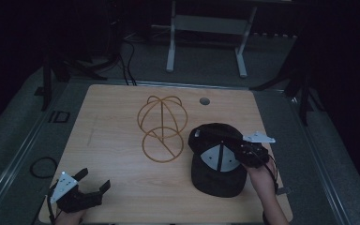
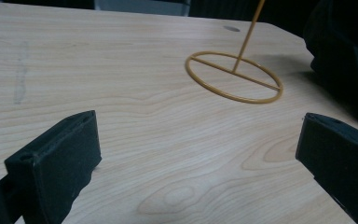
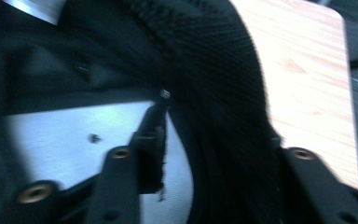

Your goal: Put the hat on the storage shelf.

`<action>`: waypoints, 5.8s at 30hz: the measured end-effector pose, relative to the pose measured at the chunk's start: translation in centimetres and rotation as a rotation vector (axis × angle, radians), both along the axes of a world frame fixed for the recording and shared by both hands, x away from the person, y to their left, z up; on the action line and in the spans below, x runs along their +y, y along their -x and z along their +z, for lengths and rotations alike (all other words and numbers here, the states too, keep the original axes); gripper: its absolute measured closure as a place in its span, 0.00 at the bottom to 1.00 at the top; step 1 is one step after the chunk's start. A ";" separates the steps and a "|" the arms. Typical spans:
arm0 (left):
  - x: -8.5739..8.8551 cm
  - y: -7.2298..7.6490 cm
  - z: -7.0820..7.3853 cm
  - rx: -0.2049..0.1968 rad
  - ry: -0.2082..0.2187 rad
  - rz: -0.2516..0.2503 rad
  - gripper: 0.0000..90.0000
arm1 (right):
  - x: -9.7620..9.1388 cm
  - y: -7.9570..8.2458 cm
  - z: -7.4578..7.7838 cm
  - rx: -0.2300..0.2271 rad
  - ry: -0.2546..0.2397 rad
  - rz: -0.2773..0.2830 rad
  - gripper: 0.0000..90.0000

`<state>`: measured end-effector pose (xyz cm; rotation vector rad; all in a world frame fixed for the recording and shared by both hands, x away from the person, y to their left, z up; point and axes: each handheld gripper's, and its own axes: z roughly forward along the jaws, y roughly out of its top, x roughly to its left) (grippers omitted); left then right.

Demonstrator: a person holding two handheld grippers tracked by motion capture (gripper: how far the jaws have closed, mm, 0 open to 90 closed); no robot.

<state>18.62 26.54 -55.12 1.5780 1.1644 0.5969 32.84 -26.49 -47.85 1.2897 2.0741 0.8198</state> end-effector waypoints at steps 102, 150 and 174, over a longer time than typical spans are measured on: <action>-22.4 -8.5 10.0 -0.029 -0.056 -0.369 0.80 | 2.7 7.7 10.3 -0.285 -0.324 0.299 1.00; -25.0 -6.2 16.9 -0.289 -0.185 -0.337 0.98 | -1.1 14.6 5.6 -0.138 -0.317 0.497 0.48; -22.2 -6.2 17.2 -0.360 -0.136 -0.484 0.98 | -4.6 14.2 7.9 -0.192 -0.286 0.546 0.46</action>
